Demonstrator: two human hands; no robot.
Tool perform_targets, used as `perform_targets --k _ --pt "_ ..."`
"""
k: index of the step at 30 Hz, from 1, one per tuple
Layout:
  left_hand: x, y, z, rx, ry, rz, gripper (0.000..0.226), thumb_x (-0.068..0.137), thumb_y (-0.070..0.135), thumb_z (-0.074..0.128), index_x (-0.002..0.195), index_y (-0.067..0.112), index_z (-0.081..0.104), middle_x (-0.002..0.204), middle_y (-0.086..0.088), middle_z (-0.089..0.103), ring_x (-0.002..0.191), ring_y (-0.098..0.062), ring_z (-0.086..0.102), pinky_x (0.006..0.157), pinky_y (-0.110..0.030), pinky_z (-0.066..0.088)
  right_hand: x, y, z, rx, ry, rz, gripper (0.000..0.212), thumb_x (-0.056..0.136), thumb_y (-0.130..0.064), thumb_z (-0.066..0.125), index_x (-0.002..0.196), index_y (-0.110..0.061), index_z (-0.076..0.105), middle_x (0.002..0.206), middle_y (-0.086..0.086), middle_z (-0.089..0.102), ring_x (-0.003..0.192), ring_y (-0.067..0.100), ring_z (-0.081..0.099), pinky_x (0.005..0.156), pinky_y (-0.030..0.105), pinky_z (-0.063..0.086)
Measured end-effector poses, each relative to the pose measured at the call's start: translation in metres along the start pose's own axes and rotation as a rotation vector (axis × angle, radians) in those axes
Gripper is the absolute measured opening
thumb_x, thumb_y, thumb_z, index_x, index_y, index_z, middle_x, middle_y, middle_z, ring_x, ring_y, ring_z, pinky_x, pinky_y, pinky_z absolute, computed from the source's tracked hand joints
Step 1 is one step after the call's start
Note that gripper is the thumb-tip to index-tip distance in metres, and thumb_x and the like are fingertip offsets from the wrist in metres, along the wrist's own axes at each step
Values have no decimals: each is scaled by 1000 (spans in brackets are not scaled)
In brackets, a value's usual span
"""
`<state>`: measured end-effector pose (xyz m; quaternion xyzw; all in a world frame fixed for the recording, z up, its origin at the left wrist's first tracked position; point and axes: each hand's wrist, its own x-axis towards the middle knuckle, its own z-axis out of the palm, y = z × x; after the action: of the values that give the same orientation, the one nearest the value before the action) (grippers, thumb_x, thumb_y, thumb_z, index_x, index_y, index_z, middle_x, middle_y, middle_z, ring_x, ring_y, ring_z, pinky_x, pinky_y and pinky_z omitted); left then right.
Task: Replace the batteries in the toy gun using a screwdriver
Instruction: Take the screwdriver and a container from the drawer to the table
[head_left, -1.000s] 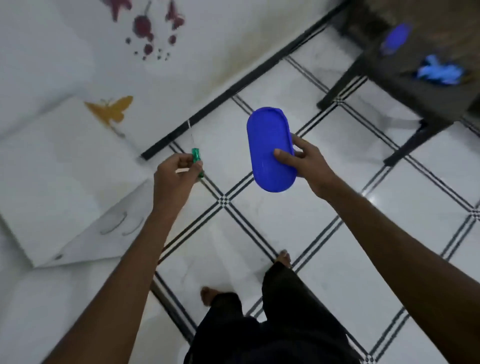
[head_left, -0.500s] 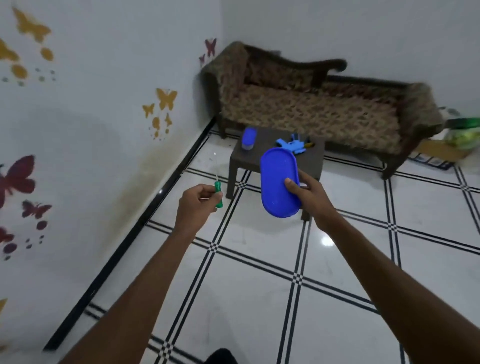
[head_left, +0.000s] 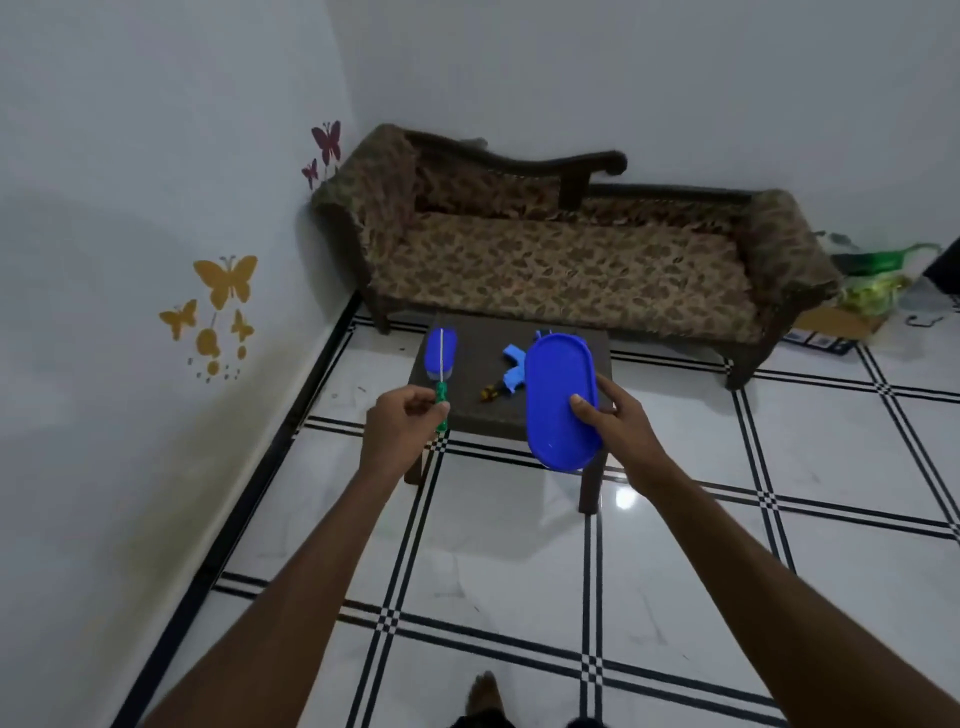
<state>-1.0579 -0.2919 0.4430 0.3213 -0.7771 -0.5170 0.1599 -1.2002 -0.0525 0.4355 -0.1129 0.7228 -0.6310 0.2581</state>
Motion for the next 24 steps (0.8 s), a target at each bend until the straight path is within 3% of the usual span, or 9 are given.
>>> perform_targets --k 6,8,11,15,19,24 --pt "112 3 34 90 -29 -36 14 80 29 74 91 21 71 83 7 71 75 -15 71 75 -43 60 113 -7 -8 8 59 57 60 92 -28 66 146 -20 41 121 2 65 95 16 70 68 29 60" --pt "149 -3 53 124 -31 -52 13 79 30 75 89 23 70 81 8 70 75 -12 70 76 -40 60 157 -2 -11 -8 69 83 62 92 -31 66 147 -21 40 126 7 63 100 20 68 77 38 61" --pt "201 -12 81 201 -28 -81 19 80 32 74 94 20 71 81 10 69 75 -5 65 72 -26 55 223 10 -16 -27 56 101 61 91 -35 67 145 -23 42 129 8 62 105 24 67 87 50 58" --pt "268 -29 120 264 -27 -204 23 79 32 75 95 17 72 80 8 69 74 -5 64 67 -20 47 311 28 -22 -47 44 182 60 93 -34 64 147 -21 40 133 8 59 107 25 65 88 50 57" --pt "329 -57 163 294 -43 -317 21 78 29 76 94 16 72 79 5 70 76 -12 66 71 -25 52 395 55 -19 -82 44 271 54 97 -25 60 147 -17 41 130 9 59 103 23 63 74 28 58" --pt "409 -109 219 329 -40 -403 10 78 25 74 80 19 67 75 0 69 77 -18 65 77 -34 54 503 104 0 -140 -30 367 52 97 -17 59 146 -15 41 134 14 58 116 33 60 94 45 52"
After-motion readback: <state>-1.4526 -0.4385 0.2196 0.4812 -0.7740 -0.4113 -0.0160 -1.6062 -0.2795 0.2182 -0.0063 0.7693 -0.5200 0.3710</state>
